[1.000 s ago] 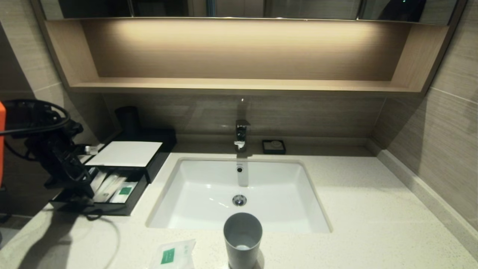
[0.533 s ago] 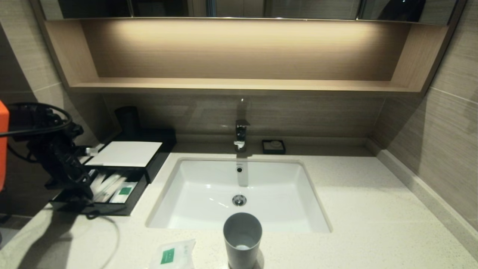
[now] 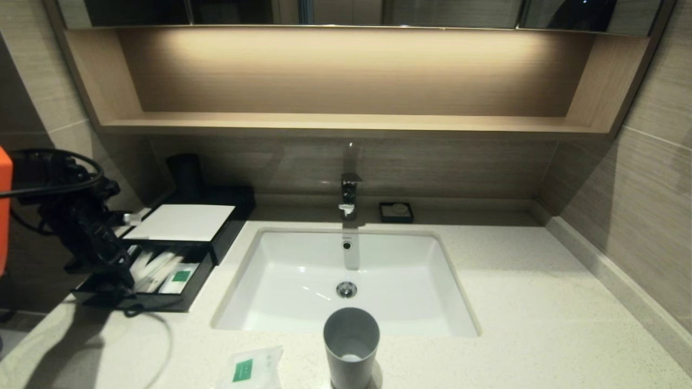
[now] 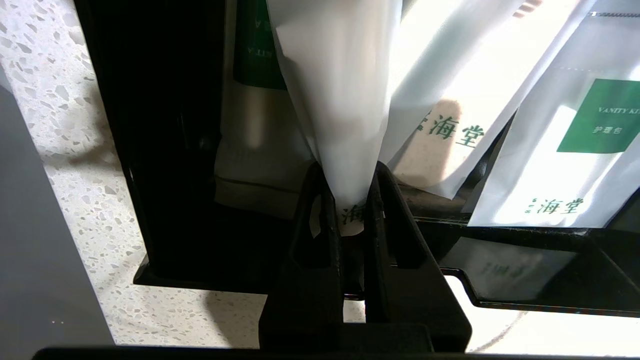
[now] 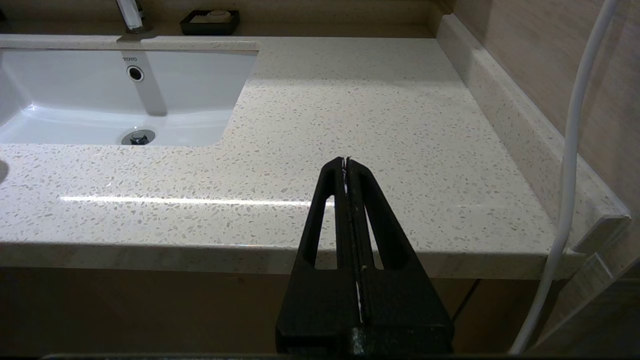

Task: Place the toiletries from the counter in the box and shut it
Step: Place the bathroom toiletry into the drawer

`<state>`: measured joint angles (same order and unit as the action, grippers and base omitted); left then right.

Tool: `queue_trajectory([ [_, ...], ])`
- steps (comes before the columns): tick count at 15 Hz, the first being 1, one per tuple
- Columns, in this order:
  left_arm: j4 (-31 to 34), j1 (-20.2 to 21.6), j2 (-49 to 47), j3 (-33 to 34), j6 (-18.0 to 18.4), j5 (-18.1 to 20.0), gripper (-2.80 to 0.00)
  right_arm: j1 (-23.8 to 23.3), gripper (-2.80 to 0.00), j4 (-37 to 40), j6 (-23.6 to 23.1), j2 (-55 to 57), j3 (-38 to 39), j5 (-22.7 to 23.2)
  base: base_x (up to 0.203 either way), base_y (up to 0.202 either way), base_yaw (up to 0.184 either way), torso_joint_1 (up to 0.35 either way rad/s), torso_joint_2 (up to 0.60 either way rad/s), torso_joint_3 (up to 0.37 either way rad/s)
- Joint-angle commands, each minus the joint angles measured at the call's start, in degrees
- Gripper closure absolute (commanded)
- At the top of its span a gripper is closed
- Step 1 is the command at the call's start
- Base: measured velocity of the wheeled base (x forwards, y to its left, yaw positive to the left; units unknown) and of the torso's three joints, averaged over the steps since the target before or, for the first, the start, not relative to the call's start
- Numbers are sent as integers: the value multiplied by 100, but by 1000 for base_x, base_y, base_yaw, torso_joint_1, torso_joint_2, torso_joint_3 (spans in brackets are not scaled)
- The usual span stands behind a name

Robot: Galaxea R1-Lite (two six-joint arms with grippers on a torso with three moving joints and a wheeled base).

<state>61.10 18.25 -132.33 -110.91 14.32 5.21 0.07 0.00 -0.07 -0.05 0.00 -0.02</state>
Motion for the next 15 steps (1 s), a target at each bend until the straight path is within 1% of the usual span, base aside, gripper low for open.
queue_trajectory([
  [1, 34, -2, 27, -1, 46, 7, 0, 1, 0, 0, -7, 5, 9, 2, 0, 0, 0, 0, 0, 0],
  [3, 42, 3, 32, -1, 106, 7, 0, 1, 0, 0, -1, 5, 9, 2, 0, 0, 0, 0, 0, 0],
  [4, 42, 3, 41, -1, 106, 7, -280, 1, 0, 0, -1, 5, 9, 2, 0, 0, 0, 0, 0, 0],
  [11, 112, -1, 239, -1, 62, 49, -280, 1, 0, -4, -10, 5, 9, 2, 0, 0, 0, 0, 0, 0],
  [15, 267, -24, 426, 8, 28, 111, -280, 1, 0, 0, -1, 5, 9, 2, 0, 0, 0, 0, 0, 0],
])
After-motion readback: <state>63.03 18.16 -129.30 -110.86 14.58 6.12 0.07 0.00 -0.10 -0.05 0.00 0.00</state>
